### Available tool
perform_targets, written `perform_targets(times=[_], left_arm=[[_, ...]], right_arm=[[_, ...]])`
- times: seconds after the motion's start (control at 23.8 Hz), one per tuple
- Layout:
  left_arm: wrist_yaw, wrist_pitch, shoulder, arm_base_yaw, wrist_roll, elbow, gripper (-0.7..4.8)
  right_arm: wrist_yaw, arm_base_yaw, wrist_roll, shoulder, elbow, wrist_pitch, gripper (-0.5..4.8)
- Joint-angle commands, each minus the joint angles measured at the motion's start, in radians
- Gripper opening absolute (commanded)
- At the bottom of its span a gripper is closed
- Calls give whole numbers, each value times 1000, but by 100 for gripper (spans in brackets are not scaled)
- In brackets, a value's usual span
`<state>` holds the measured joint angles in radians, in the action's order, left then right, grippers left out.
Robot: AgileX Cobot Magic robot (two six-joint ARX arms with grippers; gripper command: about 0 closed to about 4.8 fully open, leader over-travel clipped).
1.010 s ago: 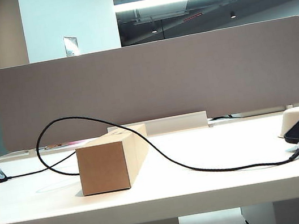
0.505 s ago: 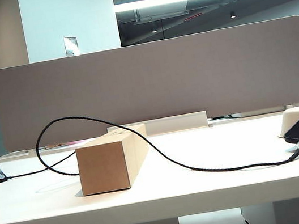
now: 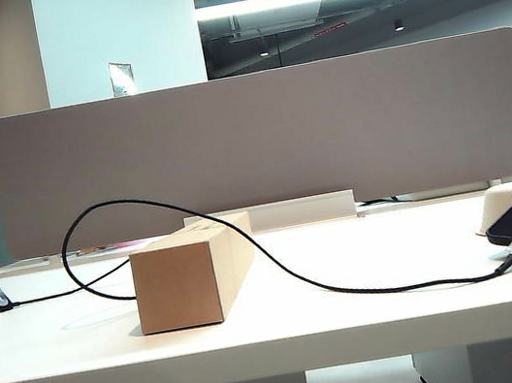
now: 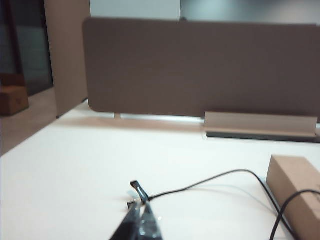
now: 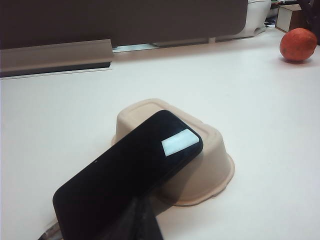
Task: Pick up the charging cable and the phone, plug the charging cable into the charging port on the phone, and finally place them back on the table.
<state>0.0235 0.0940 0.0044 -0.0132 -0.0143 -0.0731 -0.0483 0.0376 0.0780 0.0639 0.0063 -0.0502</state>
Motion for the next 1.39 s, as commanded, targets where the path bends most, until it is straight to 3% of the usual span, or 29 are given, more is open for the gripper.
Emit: perform_targets(times=[0.04,0.59,1.05,1.39], left_arm=[[-27,20,0,-4,46,18,-6],[-28,34,0,-20,66,65,-6],[-27,-128,0,-19,59,65,-6],[-27,-140,0,-19,59,65,-6]], right_arm=[[1,1,0,1,-6,17,-6],[1,1,0,1,-6,17,-5],[1,1,0,1,-6,17,-5],[1,1,0,1,-6,17,-5]])
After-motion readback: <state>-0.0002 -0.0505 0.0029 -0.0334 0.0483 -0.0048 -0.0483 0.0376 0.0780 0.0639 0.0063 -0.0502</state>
